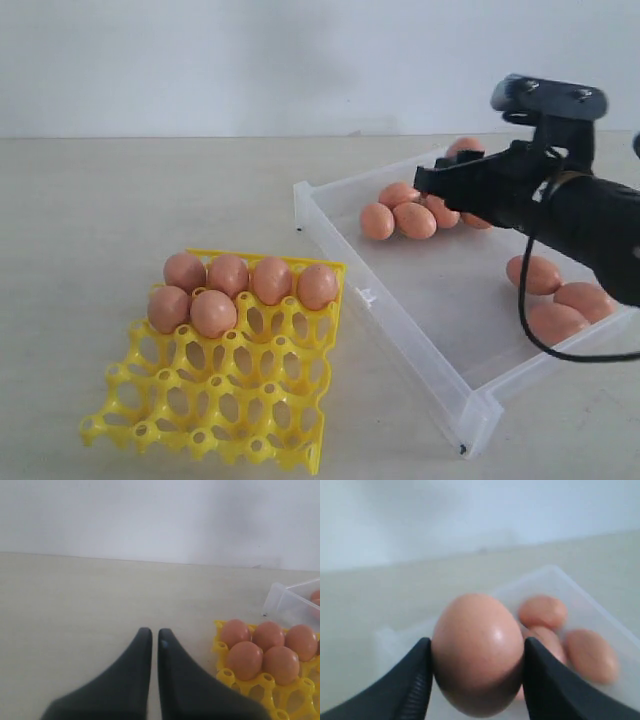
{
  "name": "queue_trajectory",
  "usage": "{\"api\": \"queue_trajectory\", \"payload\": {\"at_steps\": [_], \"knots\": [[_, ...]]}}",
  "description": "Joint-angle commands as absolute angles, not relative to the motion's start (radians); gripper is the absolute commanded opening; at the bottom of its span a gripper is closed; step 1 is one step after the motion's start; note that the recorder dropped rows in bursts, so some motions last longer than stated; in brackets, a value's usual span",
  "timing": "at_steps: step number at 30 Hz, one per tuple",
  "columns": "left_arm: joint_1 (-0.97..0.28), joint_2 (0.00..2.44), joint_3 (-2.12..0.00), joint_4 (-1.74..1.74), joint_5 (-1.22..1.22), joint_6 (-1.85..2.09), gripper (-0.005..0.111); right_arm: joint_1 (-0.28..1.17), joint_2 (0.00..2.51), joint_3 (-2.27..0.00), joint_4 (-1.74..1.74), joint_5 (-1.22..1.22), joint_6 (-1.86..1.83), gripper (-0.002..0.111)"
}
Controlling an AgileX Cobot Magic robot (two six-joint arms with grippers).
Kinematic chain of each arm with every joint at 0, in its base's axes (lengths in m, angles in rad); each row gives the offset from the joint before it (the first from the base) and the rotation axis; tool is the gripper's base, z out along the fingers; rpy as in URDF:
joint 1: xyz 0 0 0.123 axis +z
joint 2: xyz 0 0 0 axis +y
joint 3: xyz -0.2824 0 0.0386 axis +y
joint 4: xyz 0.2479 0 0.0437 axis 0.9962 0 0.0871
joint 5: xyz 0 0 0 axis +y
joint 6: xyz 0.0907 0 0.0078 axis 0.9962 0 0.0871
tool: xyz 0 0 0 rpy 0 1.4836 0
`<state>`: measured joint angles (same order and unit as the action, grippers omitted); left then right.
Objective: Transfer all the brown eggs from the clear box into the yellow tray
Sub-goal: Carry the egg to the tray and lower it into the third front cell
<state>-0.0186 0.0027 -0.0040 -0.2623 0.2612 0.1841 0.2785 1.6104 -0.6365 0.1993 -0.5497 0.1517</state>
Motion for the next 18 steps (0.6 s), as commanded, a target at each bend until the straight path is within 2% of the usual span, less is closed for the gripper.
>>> {"api": "queue_trajectory", "payload": {"at_steps": [1,3,7,18], "knots": [[-0.022,0.000,0.000,-0.265,0.255,0.176,0.004,0.278,1.540,-0.561,-0.501,-0.933,0.616,0.000],[-0.022,0.000,0.000,-0.265,0.255,0.176,0.004,0.278,1.555,-0.585,-0.750,-0.982,0.753,0.000],[-0.022,0.000,0.000,-0.265,0.255,0.176,0.004,0.278,1.610,-0.617,-0.966,-0.971,0.849,0.000],[-0.022,0.000,0.000,-0.265,0.255,0.176,0.004,0.278,1.868,-0.817,-1.165,-1.057,1.020,0.000]]}}
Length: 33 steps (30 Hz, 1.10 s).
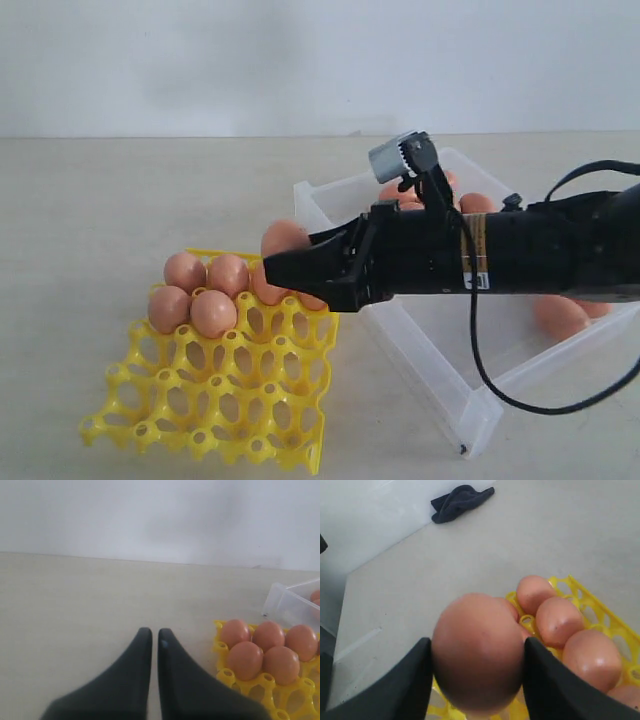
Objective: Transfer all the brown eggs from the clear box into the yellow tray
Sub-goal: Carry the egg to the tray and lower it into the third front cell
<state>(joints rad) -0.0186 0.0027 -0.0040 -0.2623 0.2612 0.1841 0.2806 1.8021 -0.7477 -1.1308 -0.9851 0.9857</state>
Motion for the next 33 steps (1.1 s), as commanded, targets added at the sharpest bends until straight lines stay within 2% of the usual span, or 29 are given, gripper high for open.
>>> {"api": "queue_trajectory", "payload": {"at_steps": [1,5,10,12,19,21,25,27,33], "knots": [[-0.022,0.000,0.000,-0.265,0.255,0.176,0.004,0.281,1.879,-0.828,-1.165,-1.074,1.020,0.000],[-0.022,0.000,0.000,-0.265,0.255,0.176,0.004,0.342,1.902,-0.871,-1.163,-0.981,1.034,0.000],[-0.022,0.000,0.000,-0.265,0.255,0.176,0.004,0.493,1.912,-0.963,-1.165,-0.497,1.040,0.000],[-0.022,0.000,0.000,-0.265,0.255,0.176,0.004,0.522,1.912,-0.988,-1.160,-0.410,1.045,0.000],[-0.022,0.000,0.000,-0.265,0.255,0.176,0.004,0.539,1.921,-1.000,-1.162,-0.395,1.042,0.001],[-0.022,0.000,0.000,-0.265,0.255,0.176,0.004,0.539,1.931,-1.000,-1.162,-0.399,1.042,0.007],[-0.022,0.000,0.000,-0.265,0.255,0.176,0.004,0.539,1.952,-1.000,-1.165,-0.395,1.042,0.032],[-0.022,0.000,0.000,-0.265,0.255,0.176,0.004,0.539,1.954,-1.000,-1.165,-0.397,1.042,0.040],[-0.022,0.000,0.000,-0.265,0.255,0.176,0.004,0.539,1.954,-1.000,-1.165,-0.397,1.045,0.051]]}}
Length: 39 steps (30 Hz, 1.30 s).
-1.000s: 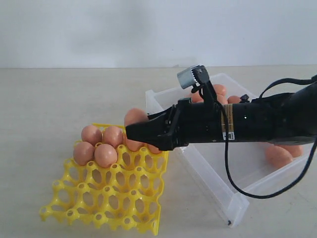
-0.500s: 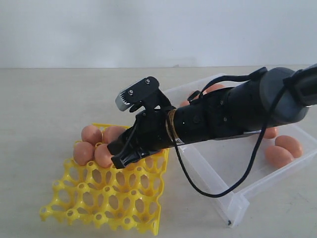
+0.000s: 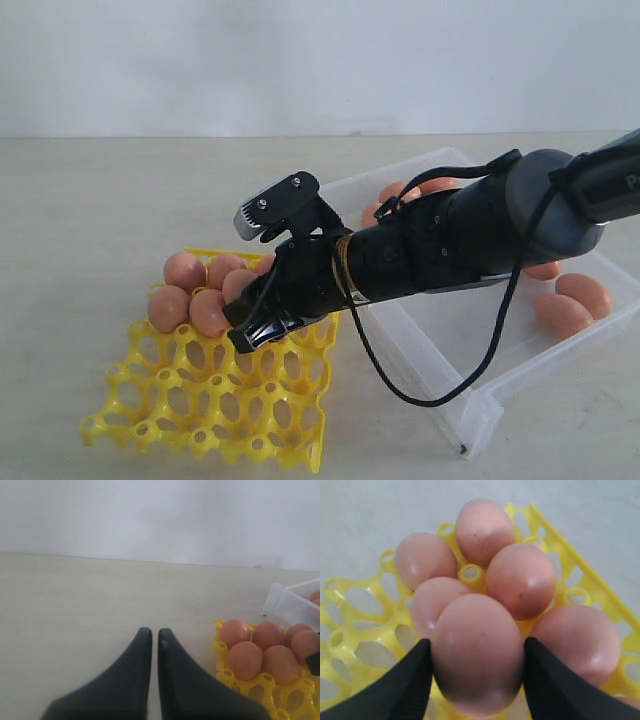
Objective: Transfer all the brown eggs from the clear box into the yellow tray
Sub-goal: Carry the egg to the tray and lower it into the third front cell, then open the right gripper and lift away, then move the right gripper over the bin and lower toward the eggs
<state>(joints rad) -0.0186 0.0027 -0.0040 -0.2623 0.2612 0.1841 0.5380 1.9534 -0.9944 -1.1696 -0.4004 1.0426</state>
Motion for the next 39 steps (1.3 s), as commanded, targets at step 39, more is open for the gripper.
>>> {"api": "queue_trajectory", "payload": {"at_steps": [39], "knots": [[-0.022,0.000,0.000,-0.265,0.255,0.176,0.004,0.358,2.144,-1.756,-0.376,1.077,-0.467,0.028]]}}
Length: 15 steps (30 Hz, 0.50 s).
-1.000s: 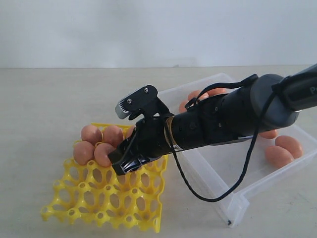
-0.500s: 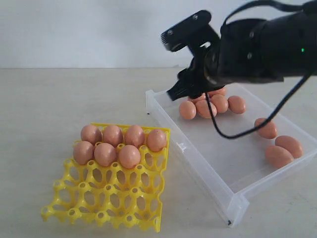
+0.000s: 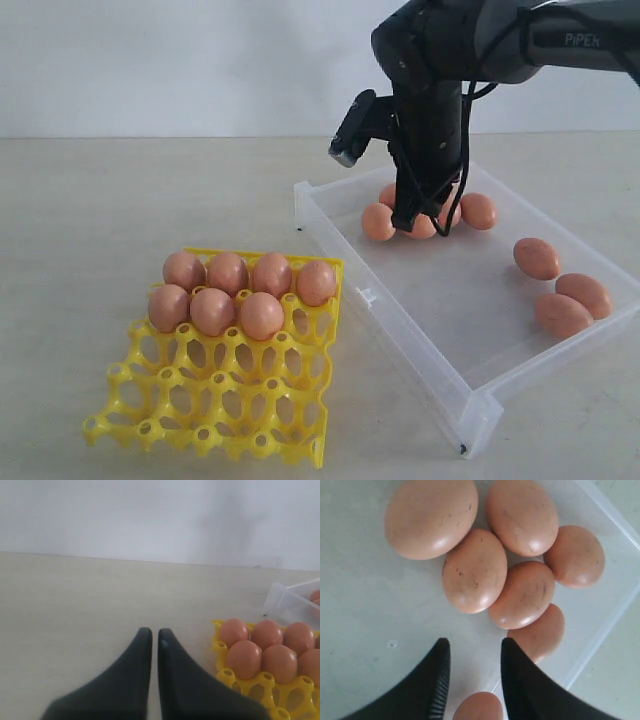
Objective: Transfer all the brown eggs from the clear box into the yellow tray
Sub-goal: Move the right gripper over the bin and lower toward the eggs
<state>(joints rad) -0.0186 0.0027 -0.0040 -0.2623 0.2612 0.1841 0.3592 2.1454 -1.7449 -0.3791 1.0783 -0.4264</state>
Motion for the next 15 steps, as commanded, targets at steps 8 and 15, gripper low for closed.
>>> {"api": "queue_trajectory", "payload": {"at_steps": [8,15], "knots": [[-0.022,0.000,0.000,-0.265,0.255,0.176,0.004,0.358,2.144,-1.756,-0.366,1.096,-0.493,0.069],[-0.022,0.000,0.000,-0.265,0.255,0.176,0.004,0.358,2.144,-1.756,-0.343,0.928,-0.505,0.078]]}}
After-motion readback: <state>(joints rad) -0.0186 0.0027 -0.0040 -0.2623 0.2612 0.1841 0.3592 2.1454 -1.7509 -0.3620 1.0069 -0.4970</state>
